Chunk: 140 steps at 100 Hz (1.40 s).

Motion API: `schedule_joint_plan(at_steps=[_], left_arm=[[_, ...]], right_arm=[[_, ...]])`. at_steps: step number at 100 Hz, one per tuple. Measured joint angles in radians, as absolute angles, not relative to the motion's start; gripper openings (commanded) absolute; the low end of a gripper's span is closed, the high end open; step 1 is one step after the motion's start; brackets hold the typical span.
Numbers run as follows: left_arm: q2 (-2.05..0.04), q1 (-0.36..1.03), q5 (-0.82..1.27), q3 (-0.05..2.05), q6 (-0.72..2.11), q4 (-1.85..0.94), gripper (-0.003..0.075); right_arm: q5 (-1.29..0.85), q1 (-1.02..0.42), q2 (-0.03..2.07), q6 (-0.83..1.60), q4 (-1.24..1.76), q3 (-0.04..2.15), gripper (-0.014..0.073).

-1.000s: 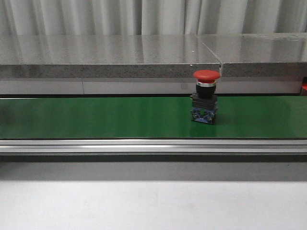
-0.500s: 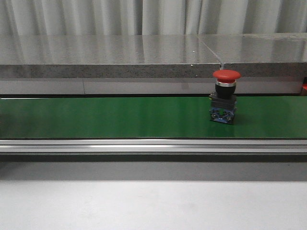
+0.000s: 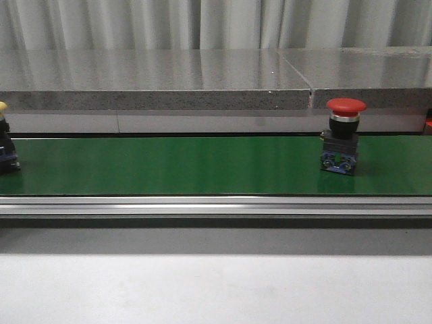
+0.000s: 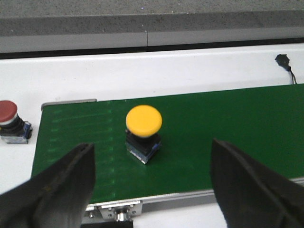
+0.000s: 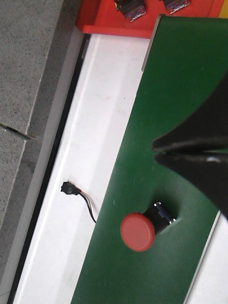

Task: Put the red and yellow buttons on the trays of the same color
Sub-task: 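Move the right gripper down over the red button at the belt end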

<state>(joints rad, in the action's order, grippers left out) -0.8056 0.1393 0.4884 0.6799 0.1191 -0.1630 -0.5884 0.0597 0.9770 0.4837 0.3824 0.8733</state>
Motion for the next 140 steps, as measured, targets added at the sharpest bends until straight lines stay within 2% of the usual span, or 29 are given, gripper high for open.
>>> schedule_joint_plan(at_steps=[11,18,37,64,71,76,80,95,99,108,140], left_arm=[[-0.695,0.139,0.481,0.591,0.119,-0.174,0.0360],[-0.630,0.139,0.481,0.552,0.119,-0.175,0.0281],[-0.523,0.139,0.479,0.493,0.119,-0.178,-0.0021],[-0.514,0.139,0.477,0.486,0.119,-0.178,-0.0019],[-0.514,0.139,0.477,0.486,0.119,-0.178,-0.0019],[-0.514,0.139,0.477,0.486,0.119,-0.178,-0.0019],[-0.514,0.139,0.477,0.486,0.119,-0.178,-0.0019],[-0.514,0.139,0.477,0.486,0.119,-0.180,-0.0019],[-0.514,0.139,0.477,0.486,0.119,-0.180,-0.0019],[-0.514,0.139,0.477,0.486,0.119,-0.180,-0.0019],[-0.514,0.139,0.477,0.486,0.119,-0.180,-0.0019]], right_arm=[[-0.588,0.060,0.977,0.484,0.382,0.873,-0.0068],[-0.588,0.060,0.977,0.484,0.382,0.873,-0.0068],[-0.588,0.060,0.977,0.484,0.382,0.873,-0.0068],[-0.587,0.060,0.977,0.484,0.382,0.873,-0.0064],[-0.600,0.060,0.977,0.484,0.382,0.873,-0.0025],[-0.619,0.060,0.977,0.484,0.376,0.873,0.0045],[-0.638,0.060,0.977,0.484,0.368,0.873,0.0136],[-0.691,0.060,0.977,0.484,0.349,0.873,0.0596],[-0.698,0.060,0.977,0.484,0.346,0.873,0.0671],[-0.712,0.060,0.977,0.479,0.345,0.873,0.0633],[-0.734,0.078,1.134,0.447,0.333,0.873,0.0633]])
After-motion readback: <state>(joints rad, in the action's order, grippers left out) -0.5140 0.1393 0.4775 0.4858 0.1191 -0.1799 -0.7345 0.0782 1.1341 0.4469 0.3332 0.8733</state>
